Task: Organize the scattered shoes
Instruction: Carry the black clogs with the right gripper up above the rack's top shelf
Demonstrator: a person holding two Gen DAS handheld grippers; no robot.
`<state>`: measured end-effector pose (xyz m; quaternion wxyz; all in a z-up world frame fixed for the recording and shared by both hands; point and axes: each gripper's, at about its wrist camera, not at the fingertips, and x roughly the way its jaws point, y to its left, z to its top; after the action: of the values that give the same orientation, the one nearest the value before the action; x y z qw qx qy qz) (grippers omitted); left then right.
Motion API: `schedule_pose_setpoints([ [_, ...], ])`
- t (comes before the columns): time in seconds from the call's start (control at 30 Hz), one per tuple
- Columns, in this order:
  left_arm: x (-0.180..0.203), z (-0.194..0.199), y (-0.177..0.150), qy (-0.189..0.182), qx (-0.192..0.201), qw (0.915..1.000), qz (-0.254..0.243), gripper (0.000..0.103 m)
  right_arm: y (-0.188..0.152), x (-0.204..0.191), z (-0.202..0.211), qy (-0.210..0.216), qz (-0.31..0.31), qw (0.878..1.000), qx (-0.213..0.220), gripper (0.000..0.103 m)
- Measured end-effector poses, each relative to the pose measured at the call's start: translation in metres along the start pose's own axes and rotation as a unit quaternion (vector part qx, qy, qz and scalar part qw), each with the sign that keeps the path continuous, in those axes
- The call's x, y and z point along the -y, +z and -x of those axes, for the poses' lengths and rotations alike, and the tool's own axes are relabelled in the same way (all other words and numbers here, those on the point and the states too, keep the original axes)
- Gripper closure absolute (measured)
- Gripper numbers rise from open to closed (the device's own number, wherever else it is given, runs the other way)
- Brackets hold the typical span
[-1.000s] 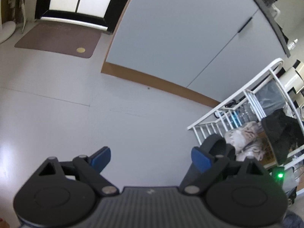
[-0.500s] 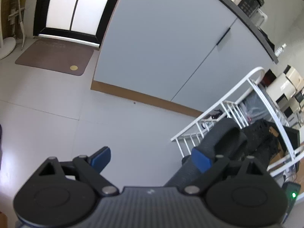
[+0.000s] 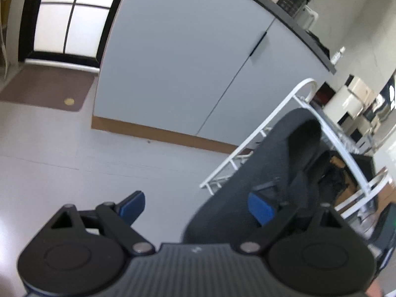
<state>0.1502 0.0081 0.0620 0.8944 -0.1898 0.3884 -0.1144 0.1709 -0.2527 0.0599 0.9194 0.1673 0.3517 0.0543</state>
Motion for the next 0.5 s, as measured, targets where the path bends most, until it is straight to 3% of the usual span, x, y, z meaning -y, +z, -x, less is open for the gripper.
schedule_pose_setpoints([
  [0.5, -0.001, 0.004, -0.002, 0.010, 0.010, 0.9999, 0.004, 0.011, 0.005, 0.006, 0.025, -0.043, -0.008, 0.998, 0.053, 0.076],
])
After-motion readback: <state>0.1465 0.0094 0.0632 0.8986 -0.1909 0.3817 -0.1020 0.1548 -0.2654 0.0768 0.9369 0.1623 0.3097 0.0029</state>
